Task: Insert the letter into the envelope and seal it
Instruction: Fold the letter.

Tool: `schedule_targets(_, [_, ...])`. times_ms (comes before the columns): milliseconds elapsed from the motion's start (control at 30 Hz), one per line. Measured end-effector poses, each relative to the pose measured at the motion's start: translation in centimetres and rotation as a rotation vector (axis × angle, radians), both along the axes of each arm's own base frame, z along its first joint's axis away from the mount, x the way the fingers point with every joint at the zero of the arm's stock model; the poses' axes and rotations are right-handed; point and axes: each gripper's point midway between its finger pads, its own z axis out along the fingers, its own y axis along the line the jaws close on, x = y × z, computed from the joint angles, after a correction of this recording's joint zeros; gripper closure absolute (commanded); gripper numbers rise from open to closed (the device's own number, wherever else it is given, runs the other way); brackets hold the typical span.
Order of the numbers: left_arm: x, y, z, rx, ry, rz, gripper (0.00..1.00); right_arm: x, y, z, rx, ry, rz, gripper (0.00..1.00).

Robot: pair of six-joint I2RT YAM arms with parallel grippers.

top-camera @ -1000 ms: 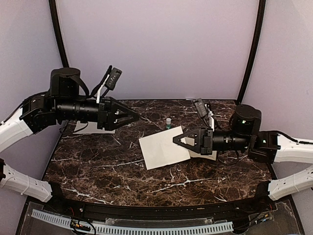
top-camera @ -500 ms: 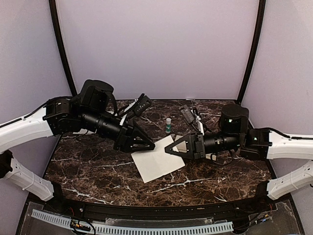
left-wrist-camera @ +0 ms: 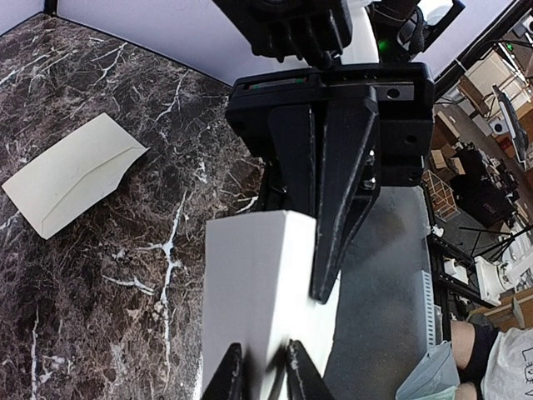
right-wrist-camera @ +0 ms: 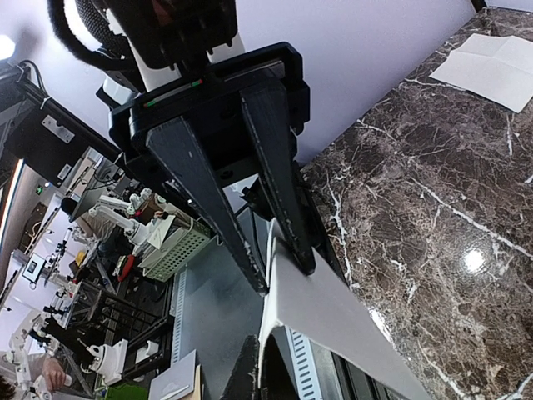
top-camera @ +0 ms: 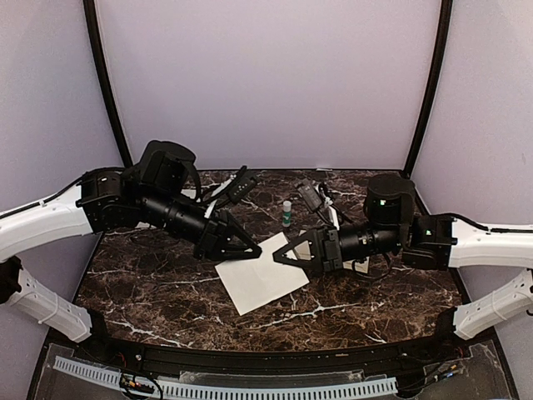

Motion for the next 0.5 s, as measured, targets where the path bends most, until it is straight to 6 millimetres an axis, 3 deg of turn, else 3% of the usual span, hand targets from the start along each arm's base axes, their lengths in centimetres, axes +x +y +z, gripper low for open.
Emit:
schedule_targets(133, [-0.13, 0.08, -0.58, 0.01, 0.013, -0.002, 0.99, 0.0, -0.01, -0.25, -0.01, 0.002, -0.001, 1.0])
schedule_targets(300, [-0.47, 0.26, -0.79, 0.008, 0.022, -0.012, 1.0, 0.25, 0.09, -0.54, -0.026, 0.001, -0.017, 0.97])
schedule_targets(400, [-0.56, 0.4, -0.67, -0.002, 0.021, -0.009, 1.0, 0.54, 0.05, -0.38, -0.024, -0.008, -0.034, 0.68])
schedule_targets(500, [-0.8, 0.8, -0.85, -0.01, 0.033, 0.0, 1.0, 0.86, -0.4, 0.38, -0.009, -0.025, -0.065, 0.47])
